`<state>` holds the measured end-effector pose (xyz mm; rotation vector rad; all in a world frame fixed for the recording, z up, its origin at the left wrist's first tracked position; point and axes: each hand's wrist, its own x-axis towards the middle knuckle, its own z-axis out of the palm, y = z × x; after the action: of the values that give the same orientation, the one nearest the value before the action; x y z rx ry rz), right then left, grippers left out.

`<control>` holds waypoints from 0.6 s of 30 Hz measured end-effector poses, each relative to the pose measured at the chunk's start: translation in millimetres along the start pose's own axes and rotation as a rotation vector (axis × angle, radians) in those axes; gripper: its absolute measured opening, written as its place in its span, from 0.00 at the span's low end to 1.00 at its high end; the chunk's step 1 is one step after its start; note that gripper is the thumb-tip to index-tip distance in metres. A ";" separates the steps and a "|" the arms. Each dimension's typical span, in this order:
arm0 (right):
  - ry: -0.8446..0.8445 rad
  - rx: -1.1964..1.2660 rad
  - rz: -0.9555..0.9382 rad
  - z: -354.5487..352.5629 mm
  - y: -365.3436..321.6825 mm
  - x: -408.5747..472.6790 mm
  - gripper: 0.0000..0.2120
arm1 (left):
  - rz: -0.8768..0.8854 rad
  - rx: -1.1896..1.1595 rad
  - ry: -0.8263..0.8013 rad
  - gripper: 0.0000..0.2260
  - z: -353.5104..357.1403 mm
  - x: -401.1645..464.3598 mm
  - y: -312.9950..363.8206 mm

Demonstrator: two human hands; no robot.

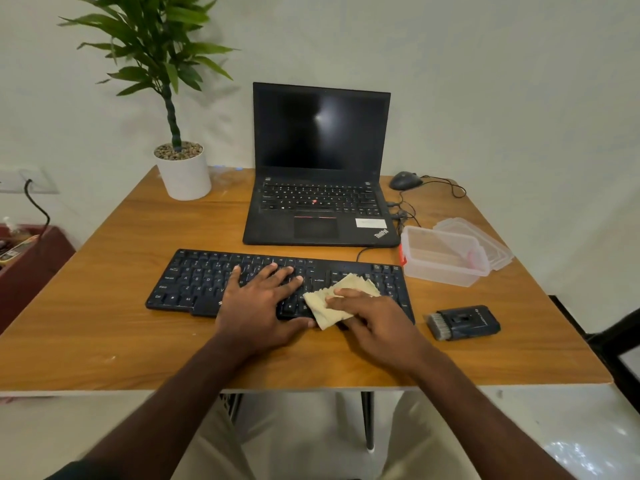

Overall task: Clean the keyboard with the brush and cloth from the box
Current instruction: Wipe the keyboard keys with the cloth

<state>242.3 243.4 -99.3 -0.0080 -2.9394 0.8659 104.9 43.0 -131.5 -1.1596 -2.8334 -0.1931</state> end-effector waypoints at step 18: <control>0.308 -0.198 0.123 13.1 6.7 80.7 0.18 | 0.004 -0.043 0.026 0.41 -0.5 -1.2 -0.6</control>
<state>160.7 244.1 -108.0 -0.3077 -2.7390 0.5264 105.4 41.7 -131.2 -1.1623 -2.8175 -0.2674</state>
